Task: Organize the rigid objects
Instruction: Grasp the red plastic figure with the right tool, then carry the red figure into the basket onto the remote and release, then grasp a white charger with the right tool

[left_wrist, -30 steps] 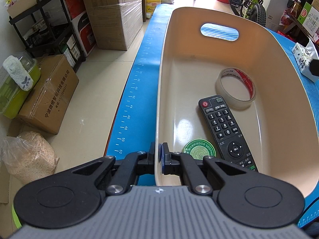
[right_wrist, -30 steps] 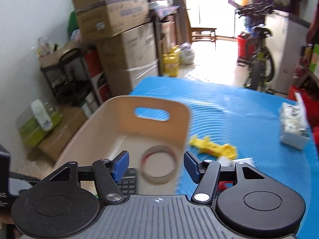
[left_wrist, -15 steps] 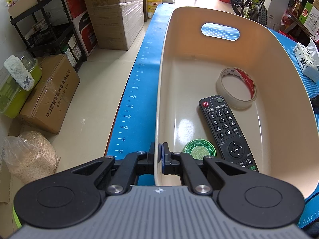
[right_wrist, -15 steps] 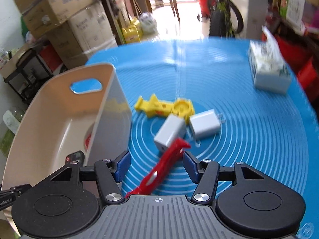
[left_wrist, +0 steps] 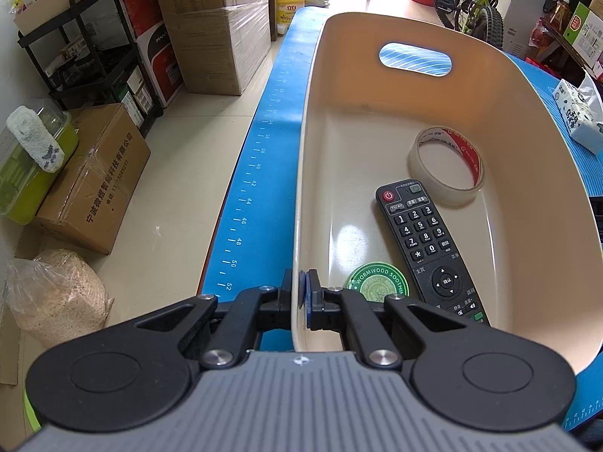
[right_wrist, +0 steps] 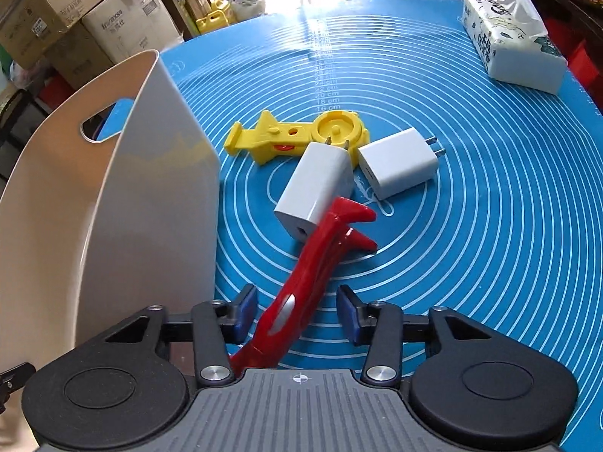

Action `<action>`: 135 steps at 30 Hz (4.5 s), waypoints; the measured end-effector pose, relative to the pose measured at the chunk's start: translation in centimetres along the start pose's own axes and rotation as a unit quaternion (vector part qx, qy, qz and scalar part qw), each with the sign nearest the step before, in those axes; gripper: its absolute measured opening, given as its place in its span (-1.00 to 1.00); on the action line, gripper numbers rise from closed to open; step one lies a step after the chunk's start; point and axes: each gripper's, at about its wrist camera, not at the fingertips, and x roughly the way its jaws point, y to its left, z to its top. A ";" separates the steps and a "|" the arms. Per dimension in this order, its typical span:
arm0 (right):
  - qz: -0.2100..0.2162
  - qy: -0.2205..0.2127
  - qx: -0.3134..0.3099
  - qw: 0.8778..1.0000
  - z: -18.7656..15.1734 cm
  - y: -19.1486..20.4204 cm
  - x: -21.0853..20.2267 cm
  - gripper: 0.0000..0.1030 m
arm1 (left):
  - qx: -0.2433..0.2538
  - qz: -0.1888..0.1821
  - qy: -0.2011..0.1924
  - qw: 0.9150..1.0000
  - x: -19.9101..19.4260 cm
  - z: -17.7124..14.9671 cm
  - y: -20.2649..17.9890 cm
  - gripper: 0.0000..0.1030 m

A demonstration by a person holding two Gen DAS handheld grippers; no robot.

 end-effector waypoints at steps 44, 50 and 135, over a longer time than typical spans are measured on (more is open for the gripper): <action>0.143 -0.230 -0.127 0.954 0.2 9.7 -12.9 -0.48 | 0.001 0.001 -0.001 1.000 0.1 -0.1 -0.2 -0.88; 0.157 -0.165 -0.167 0.959 -1.2 12.5 -9.6 -0.48 | 0.001 0.002 -0.001 1.000 0.1 0.0 -0.2 -0.88; -0.024 -0.156 -0.241 0.957 2.1 1.1 -1.0 0.31 | 0.007 0.010 0.002 1.000 0.2 0.0 -0.3 -0.86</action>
